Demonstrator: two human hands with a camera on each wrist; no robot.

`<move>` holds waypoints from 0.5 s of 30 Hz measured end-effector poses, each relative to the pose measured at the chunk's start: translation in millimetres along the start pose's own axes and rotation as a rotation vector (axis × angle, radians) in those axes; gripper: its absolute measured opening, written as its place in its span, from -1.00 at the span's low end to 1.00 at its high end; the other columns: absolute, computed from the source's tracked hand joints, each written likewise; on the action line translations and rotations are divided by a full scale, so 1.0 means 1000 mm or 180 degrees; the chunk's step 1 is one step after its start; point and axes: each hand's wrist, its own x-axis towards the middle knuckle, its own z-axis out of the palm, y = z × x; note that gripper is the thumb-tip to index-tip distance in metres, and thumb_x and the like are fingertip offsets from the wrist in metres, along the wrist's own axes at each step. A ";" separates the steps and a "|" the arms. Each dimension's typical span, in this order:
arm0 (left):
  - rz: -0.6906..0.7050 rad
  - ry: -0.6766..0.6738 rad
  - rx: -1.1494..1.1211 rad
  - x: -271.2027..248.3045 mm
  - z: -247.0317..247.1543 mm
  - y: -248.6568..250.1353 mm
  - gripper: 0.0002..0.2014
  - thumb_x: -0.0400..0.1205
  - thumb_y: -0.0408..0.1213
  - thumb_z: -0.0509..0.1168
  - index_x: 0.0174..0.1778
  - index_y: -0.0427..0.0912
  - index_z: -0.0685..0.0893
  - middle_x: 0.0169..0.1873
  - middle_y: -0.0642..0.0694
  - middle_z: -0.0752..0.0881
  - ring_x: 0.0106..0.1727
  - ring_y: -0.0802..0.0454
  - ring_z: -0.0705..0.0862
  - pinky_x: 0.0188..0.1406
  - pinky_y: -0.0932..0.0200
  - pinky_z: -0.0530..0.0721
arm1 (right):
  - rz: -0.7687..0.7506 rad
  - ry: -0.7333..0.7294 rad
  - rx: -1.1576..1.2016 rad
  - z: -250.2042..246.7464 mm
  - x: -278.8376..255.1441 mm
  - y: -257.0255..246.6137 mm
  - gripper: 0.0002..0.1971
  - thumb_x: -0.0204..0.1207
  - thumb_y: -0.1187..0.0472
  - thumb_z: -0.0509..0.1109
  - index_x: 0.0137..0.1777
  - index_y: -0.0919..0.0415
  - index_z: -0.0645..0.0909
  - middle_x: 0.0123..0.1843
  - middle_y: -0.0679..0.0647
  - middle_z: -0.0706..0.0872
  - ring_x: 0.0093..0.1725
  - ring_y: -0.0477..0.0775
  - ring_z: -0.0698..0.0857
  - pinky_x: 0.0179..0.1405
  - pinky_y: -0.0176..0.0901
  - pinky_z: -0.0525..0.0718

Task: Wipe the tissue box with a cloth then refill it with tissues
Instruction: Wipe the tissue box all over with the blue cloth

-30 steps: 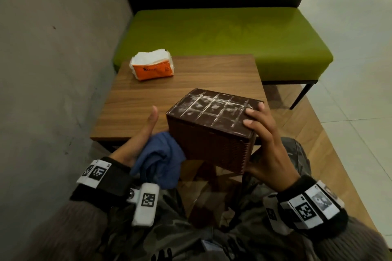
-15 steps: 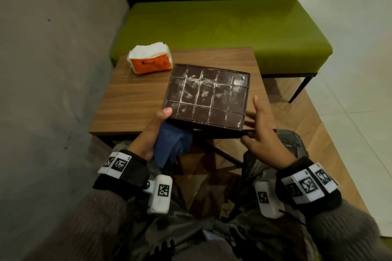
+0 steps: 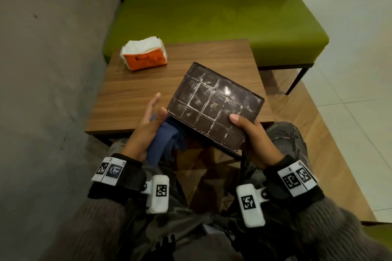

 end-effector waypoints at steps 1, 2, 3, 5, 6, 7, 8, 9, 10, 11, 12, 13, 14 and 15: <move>0.0072 0.0359 -0.0094 0.000 0.000 0.002 -0.13 0.15 0.36 0.49 0.41 0.31 0.40 0.35 -0.17 0.58 0.20 -0.07 0.69 0.09 0.01 0.67 | -0.0056 0.0127 0.0041 -0.002 -0.001 0.002 -0.04 0.17 -0.15 0.70 0.53 0.15 0.38 0.42 0.24 0.63 0.31 0.30 0.70 0.32 0.32 0.63; 0.0174 0.0772 -0.0320 0.000 0.001 0.004 -0.21 0.24 0.24 0.50 0.40 0.27 0.40 0.32 -0.20 0.59 0.13 -0.05 0.72 -0.03 0.06 0.70 | -0.0140 0.0263 0.0080 -0.003 -0.003 0.004 -0.05 0.17 -0.13 0.71 0.52 0.15 0.38 0.42 0.24 0.63 0.32 0.31 0.70 0.33 0.34 0.61; 0.0356 0.1166 -0.0570 0.002 0.002 0.007 -0.30 0.34 0.08 0.50 0.40 0.18 0.40 0.31 -0.21 0.59 0.09 -0.04 0.73 -0.12 0.12 0.71 | -0.0234 0.0383 0.0098 -0.004 -0.004 0.005 -0.05 0.16 -0.12 0.72 0.52 0.15 0.38 0.42 0.23 0.63 0.32 0.31 0.69 0.34 0.35 0.60; 0.0913 0.1670 -0.0635 0.001 0.009 0.018 -0.45 0.48 -0.21 0.48 0.35 0.05 0.43 0.29 -0.17 0.59 0.13 -0.02 0.71 -0.08 0.17 0.72 | -0.0337 0.0544 0.0141 -0.002 -0.007 0.007 -0.02 0.12 -0.10 0.74 0.51 0.15 0.37 0.41 0.22 0.63 0.31 0.30 0.70 0.32 0.36 0.61; 0.1257 0.1756 -0.0372 0.000 0.016 0.024 -0.50 0.49 -0.25 0.46 0.31 0.04 0.45 0.27 -0.13 0.59 0.19 0.00 0.68 0.05 0.15 0.71 | -0.0347 0.0581 0.0164 0.000 -0.009 0.008 0.00 0.10 -0.10 0.75 0.51 0.16 0.36 0.41 0.22 0.64 0.30 0.30 0.71 0.30 0.36 0.63; 0.1634 0.1751 0.0045 -0.002 0.023 0.029 -0.54 0.48 -0.25 0.44 0.28 0.01 0.48 0.25 -0.08 0.60 0.22 0.06 0.66 0.18 0.12 0.67 | -0.0340 0.0593 0.0172 0.004 -0.010 0.008 0.01 0.08 -0.10 0.75 0.51 0.16 0.35 0.40 0.22 0.64 0.28 0.29 0.72 0.27 0.36 0.66; 0.1977 0.1622 0.0552 -0.007 0.033 0.032 -0.56 0.49 -0.26 0.43 0.28 -0.04 0.50 0.22 -0.04 0.61 0.22 0.14 0.64 0.25 0.16 0.63 | -0.0337 0.0590 0.0160 0.007 -0.011 0.008 0.00 0.08 -0.08 0.74 0.51 0.15 0.35 0.40 0.20 0.64 0.27 0.27 0.73 0.23 0.35 0.68; 0.2304 0.1345 0.1104 -0.013 0.042 0.032 -0.58 0.51 -0.29 0.42 0.29 -0.12 0.52 0.21 -0.02 0.61 0.22 0.22 0.62 0.26 0.23 0.59 | -0.0343 0.0597 0.0137 0.010 -0.011 0.007 -0.02 0.09 -0.06 0.71 0.50 0.15 0.35 0.39 0.19 0.64 0.26 0.25 0.74 0.20 0.34 0.71; 0.2611 0.0939 0.1726 -0.019 0.049 0.026 -0.59 0.52 -0.32 0.41 0.30 -0.20 0.54 0.23 -0.05 0.61 0.25 0.23 0.59 0.29 0.27 0.56 | -0.0356 0.0616 0.0138 0.012 -0.011 0.006 -0.02 0.08 -0.04 0.69 0.50 0.15 0.34 0.38 0.18 0.65 0.24 0.23 0.75 0.17 0.31 0.73; 0.2952 0.0457 0.2352 -0.024 0.052 0.018 -0.59 0.52 -0.34 0.40 0.30 -0.25 0.56 0.28 -0.11 0.60 0.32 0.17 0.56 0.35 0.22 0.52 | -0.0375 0.0657 0.0166 0.013 -0.011 0.005 0.00 0.06 -0.03 0.70 0.50 0.17 0.34 0.37 0.19 0.65 0.23 0.22 0.75 0.16 0.30 0.74; 0.3238 -0.0037 0.2909 -0.029 0.050 0.007 -0.57 0.50 -0.35 0.39 0.31 -0.28 0.57 0.32 -0.17 0.58 0.38 0.06 0.52 0.40 0.11 0.50 | -0.0389 0.0709 0.0208 0.012 -0.011 0.004 0.05 0.02 -0.03 0.73 0.51 0.20 0.33 0.38 0.21 0.64 0.23 0.24 0.75 0.15 0.30 0.74; 0.3433 -0.0449 0.3310 -0.030 0.042 -0.001 -0.55 0.49 -0.34 0.38 0.32 -0.28 0.57 0.36 -0.21 0.56 0.42 -0.02 0.50 0.43 0.03 0.47 | -0.0404 0.0751 0.0231 0.010 -0.011 0.004 0.10 -0.01 -0.06 0.77 0.52 0.24 0.32 0.38 0.25 0.63 0.24 0.26 0.75 0.16 0.31 0.74; 0.3536 -0.0697 0.3517 -0.028 0.034 -0.003 -0.54 0.48 -0.34 0.39 0.33 -0.27 0.56 0.38 -0.23 0.55 0.43 -0.07 0.49 0.45 -0.01 0.46 | -0.0415 0.0789 0.0246 0.009 -0.012 0.003 0.13 -0.03 -0.09 0.78 0.52 0.27 0.32 0.40 0.27 0.62 0.25 0.28 0.74 0.17 0.31 0.73; 0.3527 -0.0728 0.3554 -0.022 0.025 -0.003 -0.54 0.48 -0.34 0.38 0.33 -0.27 0.55 0.38 -0.23 0.55 0.43 -0.08 0.49 0.47 0.01 0.44 | -0.0405 0.0808 0.0233 0.008 -0.012 0.003 0.16 -0.04 -0.11 0.78 0.53 0.28 0.32 0.41 0.29 0.61 0.26 0.28 0.73 0.18 0.31 0.73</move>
